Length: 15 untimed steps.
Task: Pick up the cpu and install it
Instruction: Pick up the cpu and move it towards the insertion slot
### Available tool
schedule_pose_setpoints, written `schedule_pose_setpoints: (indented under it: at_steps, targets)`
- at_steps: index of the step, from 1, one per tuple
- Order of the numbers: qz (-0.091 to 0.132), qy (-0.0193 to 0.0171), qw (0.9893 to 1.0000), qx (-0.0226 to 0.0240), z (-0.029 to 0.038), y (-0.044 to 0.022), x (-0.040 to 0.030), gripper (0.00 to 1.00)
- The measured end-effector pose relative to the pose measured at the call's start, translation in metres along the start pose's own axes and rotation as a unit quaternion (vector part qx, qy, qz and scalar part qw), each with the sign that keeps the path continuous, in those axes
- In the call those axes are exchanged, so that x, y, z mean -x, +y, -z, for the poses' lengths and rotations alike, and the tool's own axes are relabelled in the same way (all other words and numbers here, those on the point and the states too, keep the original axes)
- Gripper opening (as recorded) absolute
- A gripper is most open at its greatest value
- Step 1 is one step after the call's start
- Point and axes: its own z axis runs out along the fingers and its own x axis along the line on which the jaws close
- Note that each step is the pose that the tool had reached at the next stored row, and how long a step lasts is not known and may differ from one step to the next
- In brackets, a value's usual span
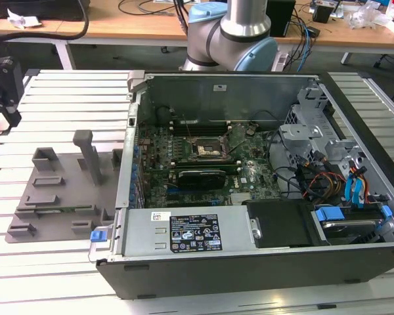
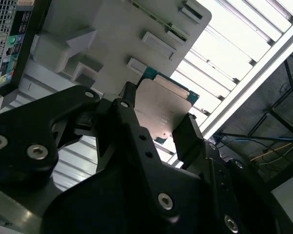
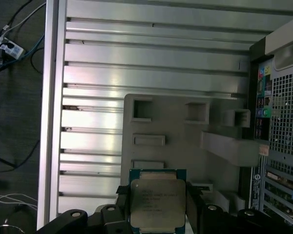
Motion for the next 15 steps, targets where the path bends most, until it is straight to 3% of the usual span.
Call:
schedule_pose_setpoints:
  at_steps: [15]
  targets:
    - [0.000, -0.0001, 1.0000, 0.0003, 0.0312, 0.0006, 0.0008, 0.55]
